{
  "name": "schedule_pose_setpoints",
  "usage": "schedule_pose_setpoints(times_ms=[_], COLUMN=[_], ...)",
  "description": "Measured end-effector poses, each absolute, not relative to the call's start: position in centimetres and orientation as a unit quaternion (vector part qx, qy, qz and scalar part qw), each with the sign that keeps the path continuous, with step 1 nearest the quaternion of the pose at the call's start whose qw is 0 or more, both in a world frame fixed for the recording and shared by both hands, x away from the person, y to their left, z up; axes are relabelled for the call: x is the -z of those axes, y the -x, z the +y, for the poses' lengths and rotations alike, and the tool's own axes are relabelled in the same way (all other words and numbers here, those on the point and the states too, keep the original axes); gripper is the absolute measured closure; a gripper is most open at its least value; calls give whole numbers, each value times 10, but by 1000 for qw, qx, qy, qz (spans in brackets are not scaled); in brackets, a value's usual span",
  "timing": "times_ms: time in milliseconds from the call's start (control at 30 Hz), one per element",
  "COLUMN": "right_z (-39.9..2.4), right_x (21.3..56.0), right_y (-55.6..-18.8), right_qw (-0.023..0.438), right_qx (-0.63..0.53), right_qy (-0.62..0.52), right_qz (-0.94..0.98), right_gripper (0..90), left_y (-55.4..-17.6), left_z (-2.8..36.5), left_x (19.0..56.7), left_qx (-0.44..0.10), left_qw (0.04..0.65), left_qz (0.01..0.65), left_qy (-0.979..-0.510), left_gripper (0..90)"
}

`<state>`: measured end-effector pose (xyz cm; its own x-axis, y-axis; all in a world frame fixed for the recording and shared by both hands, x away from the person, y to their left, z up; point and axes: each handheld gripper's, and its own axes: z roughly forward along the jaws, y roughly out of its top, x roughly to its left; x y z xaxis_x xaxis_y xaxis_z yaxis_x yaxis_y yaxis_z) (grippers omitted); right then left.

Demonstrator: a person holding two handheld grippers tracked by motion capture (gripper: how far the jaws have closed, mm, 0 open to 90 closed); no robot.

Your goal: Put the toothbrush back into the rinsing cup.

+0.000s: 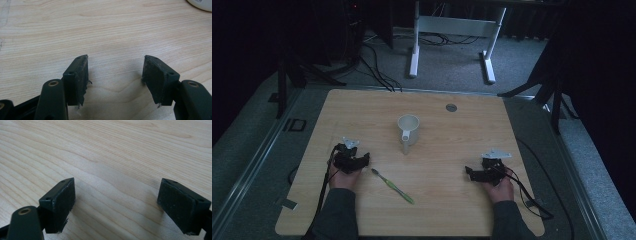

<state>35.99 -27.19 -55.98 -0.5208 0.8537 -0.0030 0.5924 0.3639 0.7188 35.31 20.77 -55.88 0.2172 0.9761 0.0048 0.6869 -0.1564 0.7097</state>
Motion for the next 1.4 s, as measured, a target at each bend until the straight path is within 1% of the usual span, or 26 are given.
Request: schedule_pose_setpoints(times_ms=[300, 567, 600, 667, 733, 833, 900, 967, 1200, 1400], right_z=[-272, -271, -271, -272, -272, -272, -272, -271, -255, -230], right_x=[560, 560, 560, 560, 559, 557, 556, 555, 549, 543], right_y=[-360, -360, -359, -358, -357, -356, -355, -355, -350, -343], right_qw=[192, 194, 195, 197, 199, 201, 194, 188, 179, 171], right_qx=[-340, -339, -339, -342, -344, -341, -344, -347, -345, -353], right_qy=[-450, -452, -453, -456, -457, -463, -467, -467, -439, -412], right_qz=[803, 802, 801, 797, 796, 793, 791, 792, 810, 823], right_gripper=[145, 147, 156, 209, 232, 324, 381, 417, 460, 486], left_y=[-349, -341, -337, -334, -331, -329, -328, -328, -329, -330], left_z=[204, 203, 204, 206, 208, 208, 208, 208, 207, 206], left_x=[556, 550, 548, 546, 544, 543, 543, 543, 544, 546], left_qx=[-248, -253, -257, -257, -254, -255, -255, -254, -251, -246], left_qw=[288, 293, 290, 295, 298, 298, 300, 300, 298, 293], left_qz=[571, 568, 565, 568, 570, 569, 569, 569, 570, 569], left_qy=[-728, -727, -728, -725, -722, -723, -722, -723, -724, -728], left_gripper=[392, 392, 392, 391, 391, 391, 390, 391, 391, 391])
